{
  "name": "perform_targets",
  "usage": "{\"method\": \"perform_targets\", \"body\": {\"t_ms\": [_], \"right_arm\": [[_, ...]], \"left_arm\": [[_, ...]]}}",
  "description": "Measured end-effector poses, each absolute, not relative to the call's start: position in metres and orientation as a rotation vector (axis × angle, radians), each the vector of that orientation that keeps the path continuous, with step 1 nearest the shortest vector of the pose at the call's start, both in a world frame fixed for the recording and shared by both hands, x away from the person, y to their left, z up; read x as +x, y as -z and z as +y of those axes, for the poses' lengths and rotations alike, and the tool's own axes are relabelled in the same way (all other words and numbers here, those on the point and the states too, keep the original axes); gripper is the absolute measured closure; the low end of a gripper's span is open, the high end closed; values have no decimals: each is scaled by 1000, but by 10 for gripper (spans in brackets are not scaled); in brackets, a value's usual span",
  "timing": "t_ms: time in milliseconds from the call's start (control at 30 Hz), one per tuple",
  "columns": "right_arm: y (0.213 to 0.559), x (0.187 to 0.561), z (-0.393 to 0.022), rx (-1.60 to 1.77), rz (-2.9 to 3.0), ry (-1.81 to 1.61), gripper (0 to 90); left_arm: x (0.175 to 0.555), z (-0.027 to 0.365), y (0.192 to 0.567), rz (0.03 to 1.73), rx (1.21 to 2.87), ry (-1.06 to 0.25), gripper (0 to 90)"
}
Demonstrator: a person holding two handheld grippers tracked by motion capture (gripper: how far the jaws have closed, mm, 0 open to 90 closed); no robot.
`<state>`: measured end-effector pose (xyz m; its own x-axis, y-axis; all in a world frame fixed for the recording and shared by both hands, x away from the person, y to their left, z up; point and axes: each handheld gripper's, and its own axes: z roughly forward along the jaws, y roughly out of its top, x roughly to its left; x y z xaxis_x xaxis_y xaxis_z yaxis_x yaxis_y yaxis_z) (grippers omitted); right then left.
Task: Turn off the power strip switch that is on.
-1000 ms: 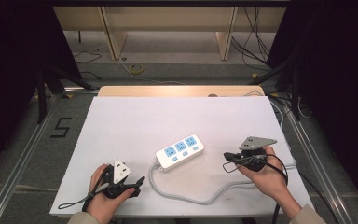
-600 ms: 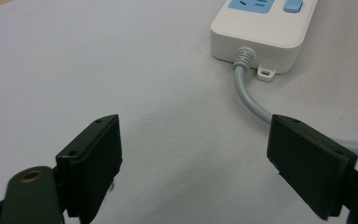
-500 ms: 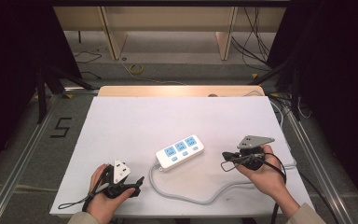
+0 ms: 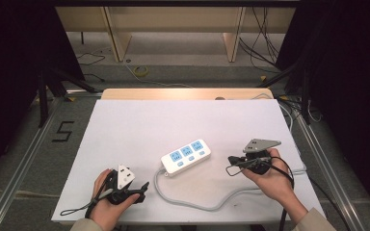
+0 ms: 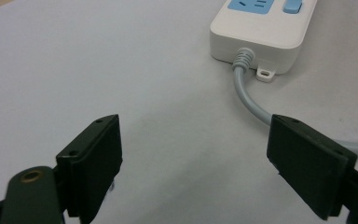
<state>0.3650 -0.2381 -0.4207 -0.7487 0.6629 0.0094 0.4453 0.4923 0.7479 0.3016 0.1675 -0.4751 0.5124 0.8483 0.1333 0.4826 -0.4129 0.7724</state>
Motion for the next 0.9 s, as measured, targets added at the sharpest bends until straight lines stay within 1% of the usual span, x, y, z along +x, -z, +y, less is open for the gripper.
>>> {"method": "perform_targets", "body": {"t_ms": [900], "right_arm": [[420,370,-229,924,2480,-1099,900]], "left_arm": [[302,168,475,1075,2082,-685,180]]}}
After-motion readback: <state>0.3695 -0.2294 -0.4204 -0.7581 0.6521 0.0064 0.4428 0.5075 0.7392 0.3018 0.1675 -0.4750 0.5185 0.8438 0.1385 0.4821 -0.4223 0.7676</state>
